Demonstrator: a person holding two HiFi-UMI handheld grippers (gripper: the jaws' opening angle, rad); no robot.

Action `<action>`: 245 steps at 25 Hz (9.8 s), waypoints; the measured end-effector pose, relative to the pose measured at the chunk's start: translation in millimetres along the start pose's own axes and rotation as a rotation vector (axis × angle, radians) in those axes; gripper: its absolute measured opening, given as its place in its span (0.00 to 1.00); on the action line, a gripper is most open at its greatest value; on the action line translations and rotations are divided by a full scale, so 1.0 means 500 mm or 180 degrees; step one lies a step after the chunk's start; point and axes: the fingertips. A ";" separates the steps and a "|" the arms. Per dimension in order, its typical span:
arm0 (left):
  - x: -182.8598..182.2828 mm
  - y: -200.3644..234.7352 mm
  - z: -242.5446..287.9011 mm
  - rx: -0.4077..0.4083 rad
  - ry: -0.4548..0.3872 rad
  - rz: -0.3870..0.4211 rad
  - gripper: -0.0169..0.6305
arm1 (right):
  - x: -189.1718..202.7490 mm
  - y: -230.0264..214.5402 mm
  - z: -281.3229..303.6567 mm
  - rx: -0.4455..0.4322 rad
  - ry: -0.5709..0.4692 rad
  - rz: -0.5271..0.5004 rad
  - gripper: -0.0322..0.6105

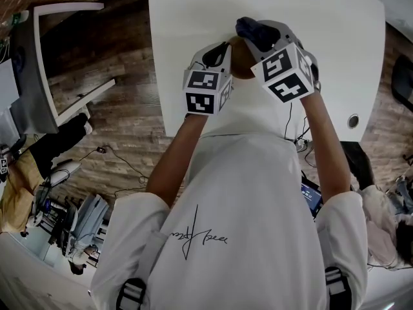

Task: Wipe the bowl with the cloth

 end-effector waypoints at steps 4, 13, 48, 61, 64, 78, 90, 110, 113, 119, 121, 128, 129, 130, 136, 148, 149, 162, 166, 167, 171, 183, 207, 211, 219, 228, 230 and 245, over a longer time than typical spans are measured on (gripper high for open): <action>-0.001 0.002 0.001 0.0002 0.0008 -0.0013 0.06 | -0.010 -0.001 0.007 -0.0020 0.0010 -0.0034 0.24; 0.000 0.005 0.001 0.0000 0.0005 -0.0021 0.06 | -0.028 0.010 0.026 -0.0039 0.0002 -0.0101 0.24; -0.006 0.010 0.005 -0.0002 0.0001 -0.0043 0.06 | 0.007 -0.021 0.008 0.0097 0.0024 0.0157 0.24; -0.007 0.000 0.005 -0.0023 -0.0012 -0.0013 0.06 | 0.045 -0.019 -0.008 0.0136 0.0044 0.0258 0.24; -0.007 0.003 0.004 -0.0027 -0.0007 -0.0021 0.06 | 0.047 -0.017 -0.012 0.0152 0.0063 0.0259 0.24; -0.010 -0.023 0.001 -0.0021 -0.0023 -0.0004 0.06 | 0.089 -0.016 -0.053 0.0239 0.0094 0.0328 0.24; -0.009 -0.019 0.003 -0.0040 -0.0028 -0.0019 0.07 | 0.107 -0.005 -0.066 0.0298 0.0121 0.0431 0.24; -0.008 -0.033 0.002 -0.0101 -0.0042 0.0022 0.07 | 0.161 0.011 -0.095 0.0394 0.0103 0.0553 0.24; -0.007 -0.032 0.003 -0.0102 -0.0040 0.0022 0.07 | 0.168 0.015 -0.097 0.0394 0.0117 0.0567 0.24; -0.005 -0.037 0.004 -0.0119 -0.0039 0.0010 0.07 | 0.179 0.023 -0.103 0.0429 0.0110 0.0616 0.24; -0.005 -0.033 0.005 -0.0118 -0.0035 -0.0001 0.07 | 0.181 0.026 -0.102 0.0439 0.0117 0.0635 0.24; -0.010 -0.028 0.006 -0.0135 -0.0027 -0.0086 0.07 | 0.189 0.038 -0.114 0.0481 0.0168 0.0660 0.24; -0.010 -0.029 0.005 -0.0141 -0.0028 -0.0105 0.07 | 0.193 0.040 -0.116 0.0483 0.0176 0.0666 0.24; -0.010 -0.029 0.005 -0.0147 -0.0028 -0.0119 0.07 | 0.196 0.042 -0.117 0.0484 0.0179 0.0675 0.24; -0.011 -0.032 0.007 -0.0165 -0.0046 -0.0090 0.07 | 0.208 0.058 -0.121 0.0491 0.0193 0.0712 0.24; -0.009 -0.043 0.007 -0.0180 -0.0051 -0.0162 0.07 | 0.237 0.101 -0.128 0.0463 0.0267 0.0730 0.24; -0.009 -0.044 0.007 -0.0177 -0.0047 -0.0169 0.07 | 0.239 0.105 -0.128 0.0449 0.0268 0.0734 0.24; -0.013 -0.041 0.018 -0.0179 -0.0061 -0.0154 0.06 | 0.236 0.151 -0.102 0.0271 0.0306 0.0750 0.24; -0.008 -0.042 0.019 -0.0180 -0.0060 -0.0156 0.06 | 0.237 0.164 -0.095 0.0229 0.0305 0.0737 0.24; -0.008 -0.043 0.019 -0.0178 -0.0059 -0.0161 0.06 | 0.237 0.167 -0.094 0.0219 0.0303 0.0733 0.24; -0.005 -0.046 0.012 -0.0168 -0.0052 -0.0185 0.06 | 0.237 0.185 -0.093 0.0179 0.0298 0.0730 0.24; -0.004 -0.046 0.011 -0.0164 -0.0041 -0.0214 0.07 | 0.221 0.218 -0.082 0.0031 0.0167 0.0762 0.24; -0.004 -0.030 -0.022 -0.0101 -0.0060 -0.0370 0.17 | 0.211 0.234 -0.113 0.0086 -0.0051 0.0939 0.24; -0.002 -0.024 -0.036 -0.0096 -0.0075 -0.0373 0.17 | 0.210 0.238 -0.118 0.0112 -0.0079 0.0945 0.24; 0.004 -0.032 -0.076 0.0013 -0.0144 -0.0282 0.17 | 0.206 0.248 -0.134 0.0142 -0.0149 0.1087 0.24; 0.018 -0.061 -0.126 0.0188 -0.0225 -0.0194 0.17 | 0.195 0.262 -0.156 0.0064 -0.0567 0.1467 0.24; 0.017 -0.072 -0.133 0.0269 -0.0234 -0.0192 0.17 | 0.195 0.257 -0.165 0.0094 -0.0641 0.1521 0.24; -0.070 -0.108 -0.256 0.0585 -0.0670 -0.0215 0.05 | 0.135 0.232 -0.284 0.0276 -0.1320 0.1557 0.24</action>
Point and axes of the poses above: the fingertips, and each gripper's own axes: z forward along the fingers, y to its left, x out of its underside, and after that the axes turned 14 degrees about -x, right-handed
